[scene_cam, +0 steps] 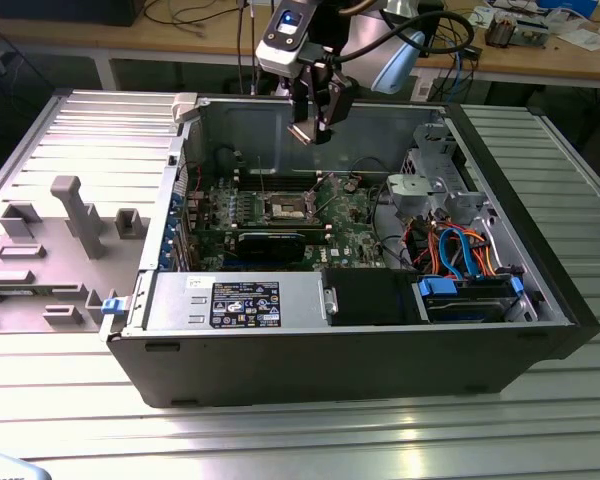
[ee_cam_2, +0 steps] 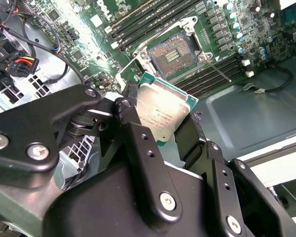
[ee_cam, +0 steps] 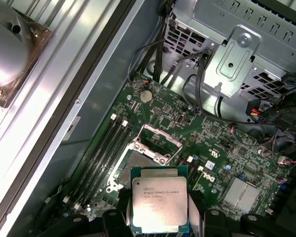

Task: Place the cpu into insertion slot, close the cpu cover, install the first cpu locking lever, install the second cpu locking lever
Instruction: 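Place the cpu into insertion slot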

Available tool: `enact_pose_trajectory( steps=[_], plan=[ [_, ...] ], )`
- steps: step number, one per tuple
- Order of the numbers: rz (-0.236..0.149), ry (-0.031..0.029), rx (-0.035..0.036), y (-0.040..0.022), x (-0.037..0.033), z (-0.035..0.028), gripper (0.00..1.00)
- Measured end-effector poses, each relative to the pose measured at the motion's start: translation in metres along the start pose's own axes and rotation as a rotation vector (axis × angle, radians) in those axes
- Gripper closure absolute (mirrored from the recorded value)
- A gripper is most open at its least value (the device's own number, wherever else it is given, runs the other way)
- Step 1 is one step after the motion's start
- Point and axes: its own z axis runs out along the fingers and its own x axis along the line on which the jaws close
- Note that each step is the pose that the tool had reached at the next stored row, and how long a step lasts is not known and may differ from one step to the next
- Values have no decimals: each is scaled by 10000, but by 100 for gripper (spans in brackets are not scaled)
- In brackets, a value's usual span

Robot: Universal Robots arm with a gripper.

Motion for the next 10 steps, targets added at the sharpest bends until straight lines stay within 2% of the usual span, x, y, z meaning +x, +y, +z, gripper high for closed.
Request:
enact_pose_trajectory(
  steps=[10],
  plan=[
    [158,-7,2,0,0,0,45]
  ],
)
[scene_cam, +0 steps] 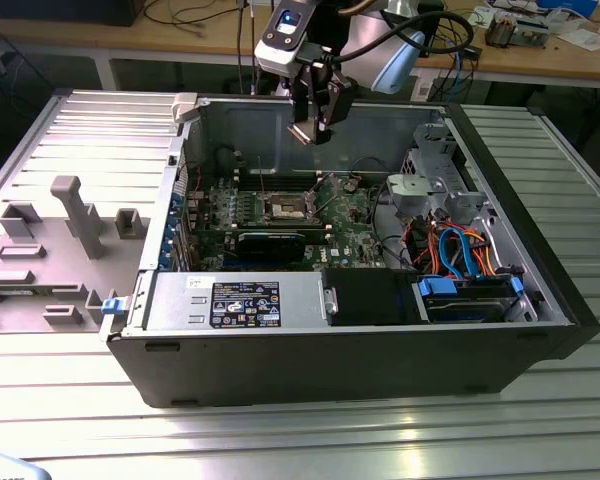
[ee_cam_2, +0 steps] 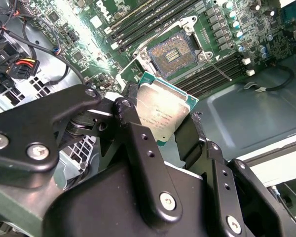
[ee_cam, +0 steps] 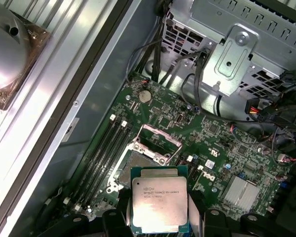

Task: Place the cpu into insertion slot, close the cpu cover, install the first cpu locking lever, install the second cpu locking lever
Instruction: 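Place the cpu into insertion slot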

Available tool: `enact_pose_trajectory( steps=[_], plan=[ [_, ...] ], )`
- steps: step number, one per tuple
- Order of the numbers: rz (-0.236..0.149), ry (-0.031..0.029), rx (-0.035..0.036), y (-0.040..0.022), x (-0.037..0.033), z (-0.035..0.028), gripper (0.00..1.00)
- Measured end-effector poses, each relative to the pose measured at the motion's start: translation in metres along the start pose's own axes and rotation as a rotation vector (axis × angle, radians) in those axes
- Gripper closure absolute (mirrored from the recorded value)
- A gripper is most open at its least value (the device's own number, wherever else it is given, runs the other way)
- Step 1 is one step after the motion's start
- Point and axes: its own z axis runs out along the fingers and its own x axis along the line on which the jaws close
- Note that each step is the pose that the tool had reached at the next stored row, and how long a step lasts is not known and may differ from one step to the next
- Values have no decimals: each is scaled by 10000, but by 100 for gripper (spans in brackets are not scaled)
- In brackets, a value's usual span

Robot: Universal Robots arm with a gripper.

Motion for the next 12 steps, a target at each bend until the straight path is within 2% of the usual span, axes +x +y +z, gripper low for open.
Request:
enact_pose_trajectory(
  steps=[12],
  plan=[
    [102,-5,1,-2,1,0,45]
  ],
)
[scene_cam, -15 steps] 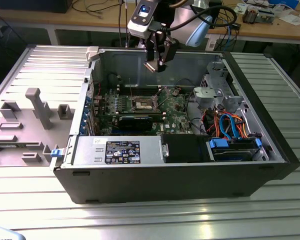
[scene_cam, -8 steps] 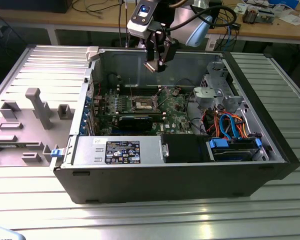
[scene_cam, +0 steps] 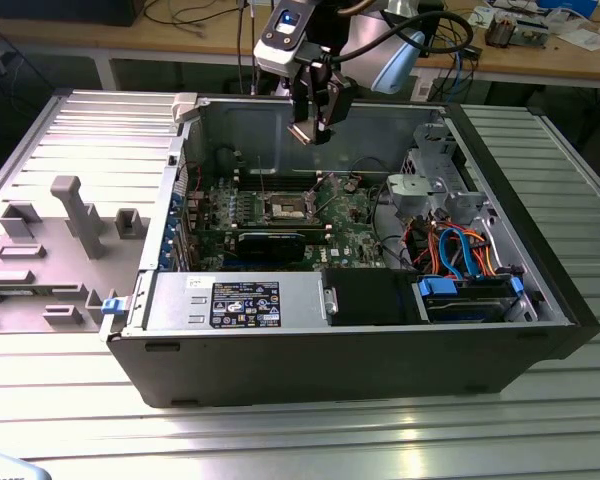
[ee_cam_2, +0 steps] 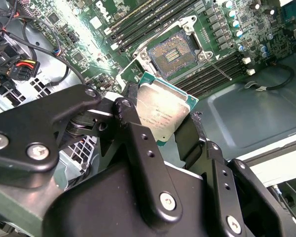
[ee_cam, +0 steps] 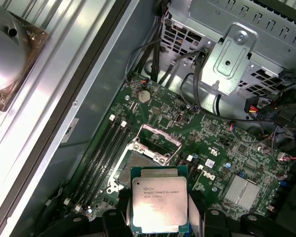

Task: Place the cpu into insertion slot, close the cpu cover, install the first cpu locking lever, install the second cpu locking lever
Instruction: 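Place the cpu into insertion slot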

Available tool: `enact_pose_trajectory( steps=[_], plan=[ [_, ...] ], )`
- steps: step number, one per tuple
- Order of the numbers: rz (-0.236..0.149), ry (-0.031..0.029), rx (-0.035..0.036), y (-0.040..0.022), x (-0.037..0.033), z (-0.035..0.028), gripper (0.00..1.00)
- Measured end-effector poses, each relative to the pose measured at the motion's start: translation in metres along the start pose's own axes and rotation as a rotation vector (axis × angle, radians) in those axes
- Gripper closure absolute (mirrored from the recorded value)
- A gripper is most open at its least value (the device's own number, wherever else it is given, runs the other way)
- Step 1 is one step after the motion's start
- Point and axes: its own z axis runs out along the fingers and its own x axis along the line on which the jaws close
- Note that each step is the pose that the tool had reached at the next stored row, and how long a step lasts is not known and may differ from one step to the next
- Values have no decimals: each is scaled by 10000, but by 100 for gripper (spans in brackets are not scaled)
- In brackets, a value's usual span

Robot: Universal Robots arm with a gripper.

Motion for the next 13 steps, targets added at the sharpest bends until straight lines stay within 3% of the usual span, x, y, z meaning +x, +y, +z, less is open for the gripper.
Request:
enact_pose_trajectory(
  steps=[13],
  plan=[
    [204,-13,4,0,0,0,45]
  ],
)
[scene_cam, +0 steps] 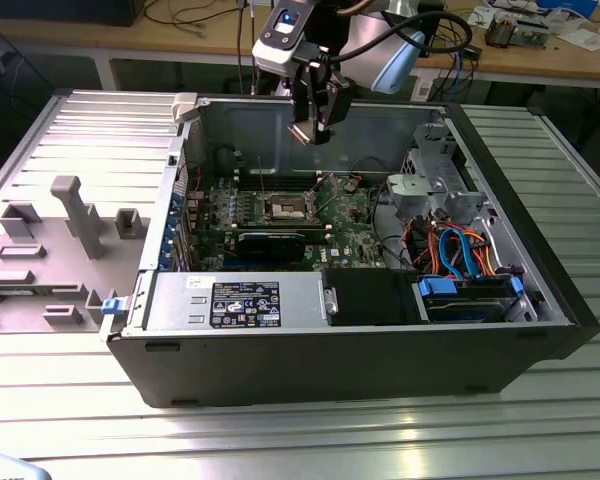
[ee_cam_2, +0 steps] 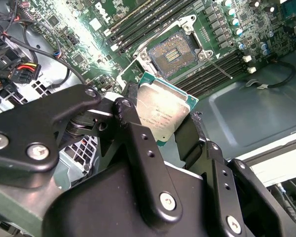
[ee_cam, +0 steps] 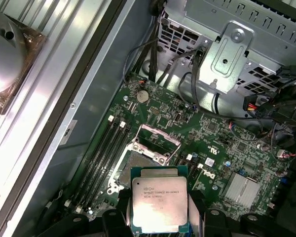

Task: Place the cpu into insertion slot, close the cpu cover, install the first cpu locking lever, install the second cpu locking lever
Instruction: 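Place the cpu into insertion slot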

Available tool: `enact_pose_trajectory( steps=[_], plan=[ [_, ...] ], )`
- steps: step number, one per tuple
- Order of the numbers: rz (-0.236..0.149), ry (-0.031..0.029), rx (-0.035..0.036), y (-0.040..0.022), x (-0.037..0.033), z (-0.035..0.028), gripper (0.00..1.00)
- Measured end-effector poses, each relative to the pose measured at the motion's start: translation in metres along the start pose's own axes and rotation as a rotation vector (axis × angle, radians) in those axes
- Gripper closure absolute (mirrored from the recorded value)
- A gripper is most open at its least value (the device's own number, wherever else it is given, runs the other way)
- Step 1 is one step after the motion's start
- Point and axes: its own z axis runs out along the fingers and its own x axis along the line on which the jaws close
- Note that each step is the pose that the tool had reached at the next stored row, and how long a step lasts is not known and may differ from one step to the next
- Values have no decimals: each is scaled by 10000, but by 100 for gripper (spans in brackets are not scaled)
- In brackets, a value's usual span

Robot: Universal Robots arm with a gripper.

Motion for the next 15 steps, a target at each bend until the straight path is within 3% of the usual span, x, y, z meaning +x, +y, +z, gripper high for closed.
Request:
enact_pose_trajectory(
  steps=[15],
  plan=[
    [134,-6,3,0,0,0,45]
  ],
)
